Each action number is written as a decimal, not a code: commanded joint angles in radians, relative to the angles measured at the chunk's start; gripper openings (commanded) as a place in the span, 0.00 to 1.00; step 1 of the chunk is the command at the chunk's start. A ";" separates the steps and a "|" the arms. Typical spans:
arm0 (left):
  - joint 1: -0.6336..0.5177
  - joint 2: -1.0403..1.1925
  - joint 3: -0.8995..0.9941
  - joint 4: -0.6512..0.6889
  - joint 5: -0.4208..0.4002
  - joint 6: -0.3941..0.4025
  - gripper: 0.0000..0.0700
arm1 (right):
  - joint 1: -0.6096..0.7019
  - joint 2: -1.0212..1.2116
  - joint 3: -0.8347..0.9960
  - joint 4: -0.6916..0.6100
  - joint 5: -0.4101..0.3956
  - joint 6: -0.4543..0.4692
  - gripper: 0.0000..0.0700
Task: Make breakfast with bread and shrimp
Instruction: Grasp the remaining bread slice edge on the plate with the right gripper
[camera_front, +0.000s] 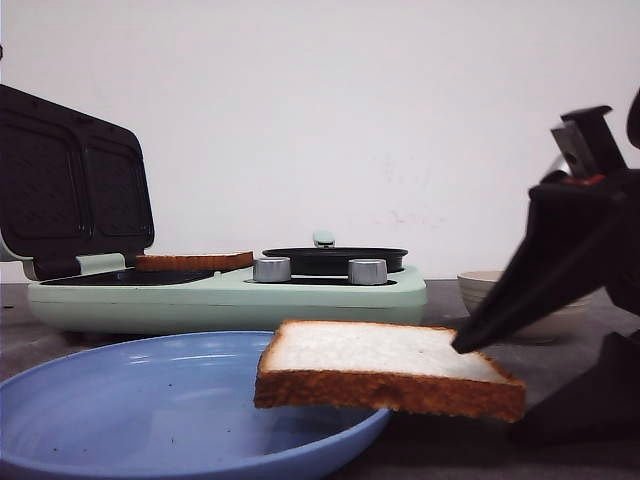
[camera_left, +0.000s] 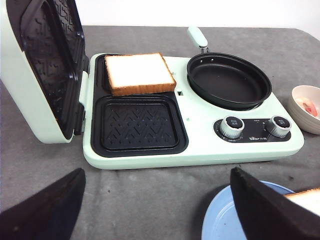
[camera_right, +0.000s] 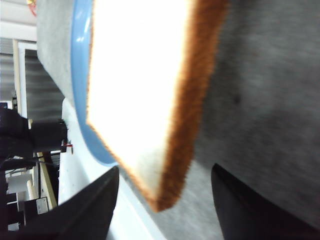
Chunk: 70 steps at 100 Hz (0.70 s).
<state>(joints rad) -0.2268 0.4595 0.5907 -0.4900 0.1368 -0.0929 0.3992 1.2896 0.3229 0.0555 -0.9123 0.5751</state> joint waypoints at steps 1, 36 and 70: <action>-0.002 0.002 0.002 0.008 0.001 -0.002 0.71 | 0.021 0.017 0.000 0.029 0.004 0.042 0.52; -0.002 0.002 0.002 0.008 0.001 -0.002 0.71 | 0.084 0.018 0.000 0.098 0.058 0.103 0.24; -0.002 0.002 0.002 0.006 0.001 -0.002 0.71 | 0.090 0.015 0.000 0.137 0.063 0.135 0.00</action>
<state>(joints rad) -0.2268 0.4587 0.5907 -0.4904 0.1368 -0.0929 0.4835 1.2919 0.3225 0.1646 -0.8410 0.6903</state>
